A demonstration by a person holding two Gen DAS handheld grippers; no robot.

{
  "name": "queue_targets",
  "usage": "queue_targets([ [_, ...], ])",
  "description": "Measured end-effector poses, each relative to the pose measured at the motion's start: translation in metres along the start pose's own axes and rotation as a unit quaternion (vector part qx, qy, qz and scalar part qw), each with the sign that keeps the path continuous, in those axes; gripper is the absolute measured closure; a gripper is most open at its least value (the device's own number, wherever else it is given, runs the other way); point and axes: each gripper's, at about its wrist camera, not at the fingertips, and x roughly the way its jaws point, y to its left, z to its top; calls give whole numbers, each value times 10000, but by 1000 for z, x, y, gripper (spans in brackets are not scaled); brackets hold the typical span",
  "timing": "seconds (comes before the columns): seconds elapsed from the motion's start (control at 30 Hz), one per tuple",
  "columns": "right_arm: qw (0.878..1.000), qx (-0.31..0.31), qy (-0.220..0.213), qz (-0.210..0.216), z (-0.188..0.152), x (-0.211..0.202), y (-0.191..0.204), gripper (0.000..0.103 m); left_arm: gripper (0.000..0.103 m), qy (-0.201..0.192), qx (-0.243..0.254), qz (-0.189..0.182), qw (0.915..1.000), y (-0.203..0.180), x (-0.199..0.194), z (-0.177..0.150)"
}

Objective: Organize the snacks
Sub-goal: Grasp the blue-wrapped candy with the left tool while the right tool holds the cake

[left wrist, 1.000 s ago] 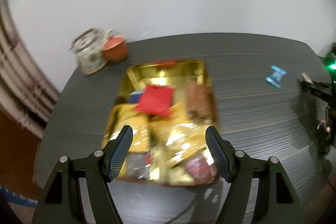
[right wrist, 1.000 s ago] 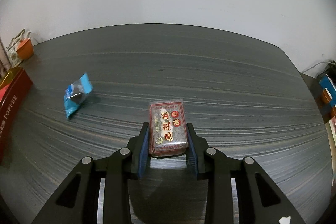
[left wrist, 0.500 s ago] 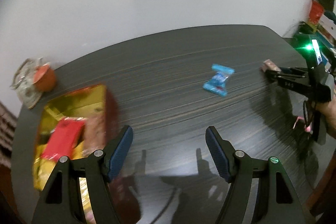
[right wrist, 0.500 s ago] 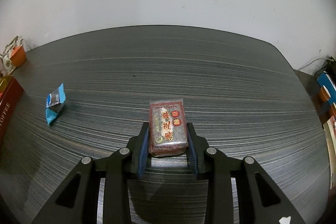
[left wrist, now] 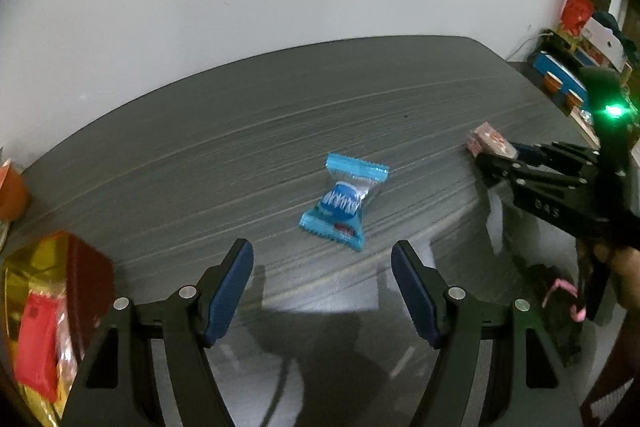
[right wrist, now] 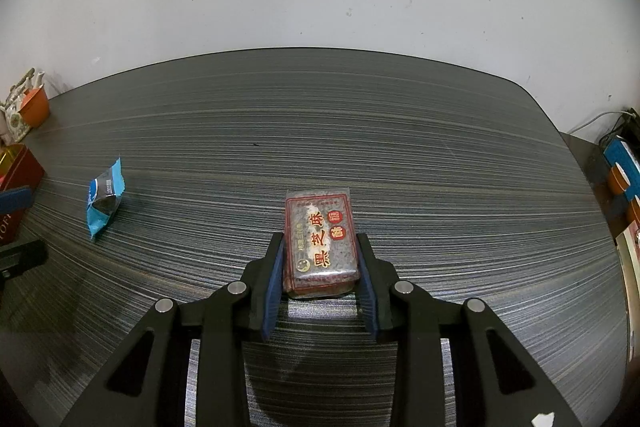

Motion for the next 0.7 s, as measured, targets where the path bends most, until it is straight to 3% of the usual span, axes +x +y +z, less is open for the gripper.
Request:
queue_targets([
  [0.47,10000,10,-1,-9,-1,0,-1,72,32,375,-53,-193,9991,-1,47,27],
  [0.57,10000,11,2,-26,-1,1,0,72,37,401,-73,-249,9989,-3,49,30],
  [0.7,10000,14,3,-21,-1,2,0,72,52,385,39,-81,9992,-9,53,33],
])
